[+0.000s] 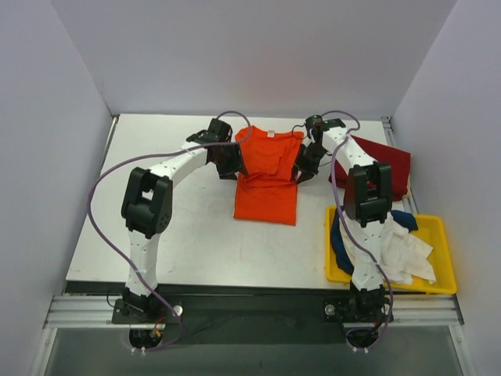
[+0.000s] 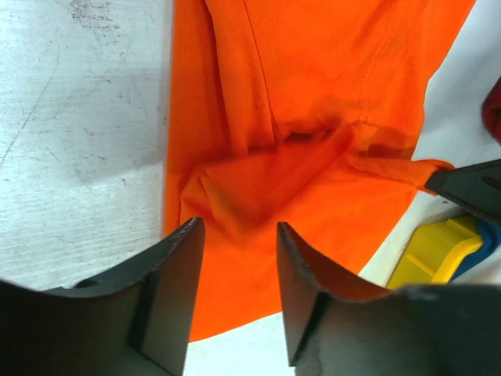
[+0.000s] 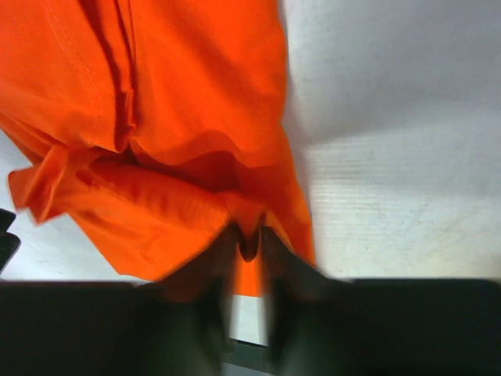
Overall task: Fold and stack the t-shirts
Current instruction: Fold the folded rectangular tshirt in 1/3 of the way
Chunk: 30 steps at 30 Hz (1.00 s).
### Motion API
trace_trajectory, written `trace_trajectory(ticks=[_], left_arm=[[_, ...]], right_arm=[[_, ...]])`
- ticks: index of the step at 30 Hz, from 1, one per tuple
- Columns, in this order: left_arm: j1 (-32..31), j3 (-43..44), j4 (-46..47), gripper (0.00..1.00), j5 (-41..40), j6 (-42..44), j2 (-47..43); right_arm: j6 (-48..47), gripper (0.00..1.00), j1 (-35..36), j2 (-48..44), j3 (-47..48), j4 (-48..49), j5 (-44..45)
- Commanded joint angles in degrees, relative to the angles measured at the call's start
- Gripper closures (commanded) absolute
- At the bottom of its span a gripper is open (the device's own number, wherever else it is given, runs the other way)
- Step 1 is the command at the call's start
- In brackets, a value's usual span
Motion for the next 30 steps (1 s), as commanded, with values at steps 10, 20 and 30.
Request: trace_trajectory(ticks=[10, 20, 30], left_arm=[[0.7, -5.6, 7.7, 0.37, 2.1, 5.1, -6.2], [0.6, -22.0, 11.1, 0.39, 5.9, 8.1, -14.4], [-0.1, -31.6, 13.7, 0.41, 9.0, 6.9, -17.7]], right_arm=[[-3.3, 0.54, -2.3, -4.6, 4.8, -3.0, -1.8], [-2.8, 0.55, -0.5, -17.8, -20.2, 4.2, -3.2], [1.2, 0.6, 3.2, -23.9, -37.7, 12.3, -5.1]])
